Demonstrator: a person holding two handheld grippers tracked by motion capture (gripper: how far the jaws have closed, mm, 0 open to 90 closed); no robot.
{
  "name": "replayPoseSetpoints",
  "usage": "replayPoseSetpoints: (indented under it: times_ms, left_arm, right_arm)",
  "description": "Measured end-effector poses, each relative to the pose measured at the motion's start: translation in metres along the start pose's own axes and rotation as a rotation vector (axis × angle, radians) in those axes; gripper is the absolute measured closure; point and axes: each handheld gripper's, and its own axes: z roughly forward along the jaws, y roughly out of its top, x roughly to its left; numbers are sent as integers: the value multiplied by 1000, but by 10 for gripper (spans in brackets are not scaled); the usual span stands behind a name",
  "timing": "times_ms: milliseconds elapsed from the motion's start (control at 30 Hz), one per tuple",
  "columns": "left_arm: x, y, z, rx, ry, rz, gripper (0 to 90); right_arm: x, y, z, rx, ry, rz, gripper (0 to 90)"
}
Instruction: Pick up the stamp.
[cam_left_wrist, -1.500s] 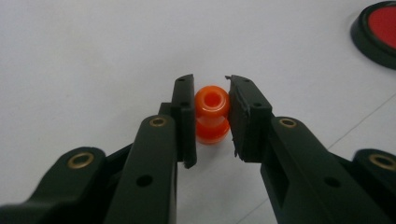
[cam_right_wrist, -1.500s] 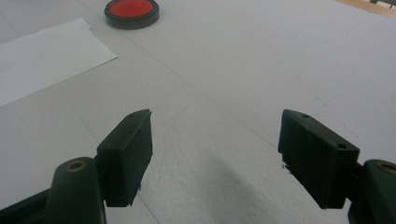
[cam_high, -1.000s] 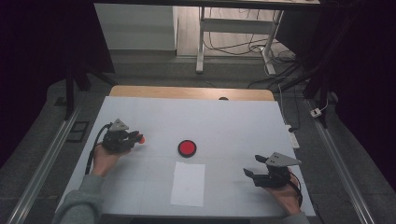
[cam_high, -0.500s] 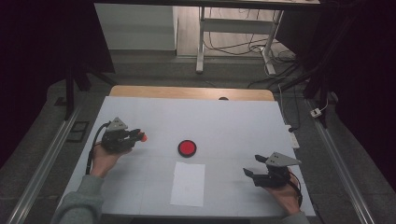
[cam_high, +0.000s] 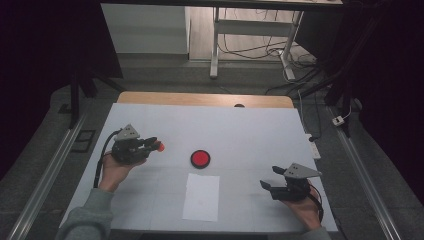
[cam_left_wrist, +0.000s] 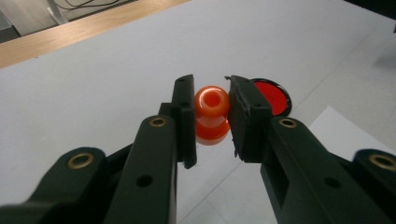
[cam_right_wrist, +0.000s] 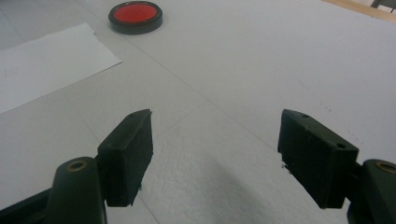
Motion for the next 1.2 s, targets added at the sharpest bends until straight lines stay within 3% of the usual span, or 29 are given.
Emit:
replayPoseSetpoints:
  times_ms: [633, 1200]
  left_arm:
    - [-8, 3, 2, -12, -59, -3, 724]
    - [-27, 10, 6, -10, -111, 37, 724]
  right_arm:
    - [0, 0, 2, 1, 3, -3, 259]
    - [1, -1, 2, 4, 0, -7, 260]
